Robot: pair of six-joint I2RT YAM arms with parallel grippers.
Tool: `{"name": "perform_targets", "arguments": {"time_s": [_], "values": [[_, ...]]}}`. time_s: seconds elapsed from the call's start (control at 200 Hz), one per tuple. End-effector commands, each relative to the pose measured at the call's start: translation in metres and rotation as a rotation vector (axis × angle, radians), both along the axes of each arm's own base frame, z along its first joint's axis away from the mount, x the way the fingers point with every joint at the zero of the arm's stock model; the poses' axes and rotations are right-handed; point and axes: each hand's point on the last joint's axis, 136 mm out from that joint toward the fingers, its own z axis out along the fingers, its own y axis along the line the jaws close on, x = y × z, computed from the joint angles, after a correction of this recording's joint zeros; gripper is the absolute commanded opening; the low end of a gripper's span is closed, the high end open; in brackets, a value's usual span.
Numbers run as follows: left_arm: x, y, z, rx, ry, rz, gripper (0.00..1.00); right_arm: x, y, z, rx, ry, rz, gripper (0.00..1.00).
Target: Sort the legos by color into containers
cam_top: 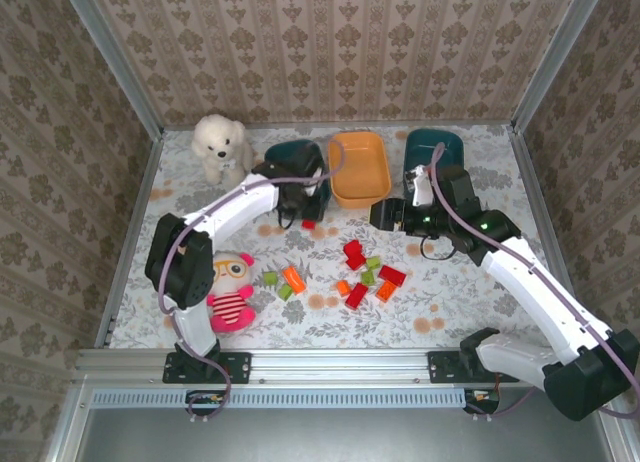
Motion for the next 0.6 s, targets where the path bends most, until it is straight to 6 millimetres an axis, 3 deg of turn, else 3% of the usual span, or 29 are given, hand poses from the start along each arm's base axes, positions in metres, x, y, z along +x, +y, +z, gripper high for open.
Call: {"name": "perform_targets", "arguments": {"time_s": [0.0,0.15,0.355,0.485,0.595], "values": [[0.029,-0.037,0.029,-0.135,-0.022,0.017,0.26,0.01,-0.021,0.017,-0.02,-0.048,-0.123,0.83],[0.08,-0.081,0.03,-0.173,-0.06,-0.004,0.24,0.019,-0.027,0.035,0.013,-0.099,-0.177,0.84],[0.141,-0.125,0.009,-0.292,-0.102,0.039,0.24,0.012,-0.038,0.042,0.007,-0.102,-0.206,0.84],[0.159,-0.134,-0.017,-0.336,-0.078,0.096,0.24,0.002,-0.048,0.036,0.004,-0.082,-0.231,0.84],[0.163,-0.136,-0.04,-0.367,-0.016,0.137,0.26,-0.003,-0.054,0.033,0.007,-0.071,-0.247,0.84]]}}
